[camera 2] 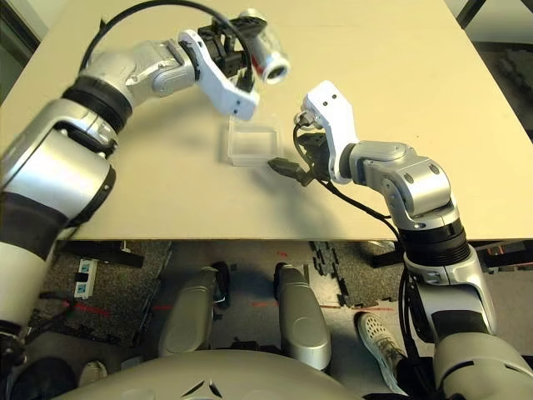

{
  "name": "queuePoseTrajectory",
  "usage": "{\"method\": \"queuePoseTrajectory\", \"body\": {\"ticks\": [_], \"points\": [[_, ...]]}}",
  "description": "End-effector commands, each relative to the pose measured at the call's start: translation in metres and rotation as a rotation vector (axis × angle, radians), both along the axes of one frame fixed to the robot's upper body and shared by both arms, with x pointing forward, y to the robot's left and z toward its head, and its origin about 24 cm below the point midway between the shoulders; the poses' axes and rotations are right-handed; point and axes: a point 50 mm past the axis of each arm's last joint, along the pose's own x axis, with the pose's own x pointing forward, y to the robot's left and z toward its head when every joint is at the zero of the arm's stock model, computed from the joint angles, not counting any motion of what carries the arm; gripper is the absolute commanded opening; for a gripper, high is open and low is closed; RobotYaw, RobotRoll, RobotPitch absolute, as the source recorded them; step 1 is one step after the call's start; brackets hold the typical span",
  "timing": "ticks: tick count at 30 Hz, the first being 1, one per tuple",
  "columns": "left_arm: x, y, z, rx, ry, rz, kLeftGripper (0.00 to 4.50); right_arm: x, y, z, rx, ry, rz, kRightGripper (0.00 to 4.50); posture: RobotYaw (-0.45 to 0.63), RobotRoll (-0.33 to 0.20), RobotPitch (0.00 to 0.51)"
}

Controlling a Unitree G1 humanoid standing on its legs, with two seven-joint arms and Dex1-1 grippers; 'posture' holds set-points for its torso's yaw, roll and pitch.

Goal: Pour the medicine from the bottle into the box.

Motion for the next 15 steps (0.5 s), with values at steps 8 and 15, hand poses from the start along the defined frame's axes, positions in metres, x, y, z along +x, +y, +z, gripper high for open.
{"method": "queuePoseTrajectory", "body": {"ticks": [8, 15], "points": [[-0.003, 0.047, -0.077, -0.847, 0.423, 0.286, 2.47, 0.005, -0.01, 0.008, 0.042, -0.006, -0.026, 4.5, 0.01, 0.0, 0.186], [-0.016, 0.057, -0.115, -0.909, 0.502, 0.396, 2.47, 0.024, -0.028, 0.025, 0.153, -0.1, -0.223, 4.5, 0.01, 0.0, 0.192]]}}
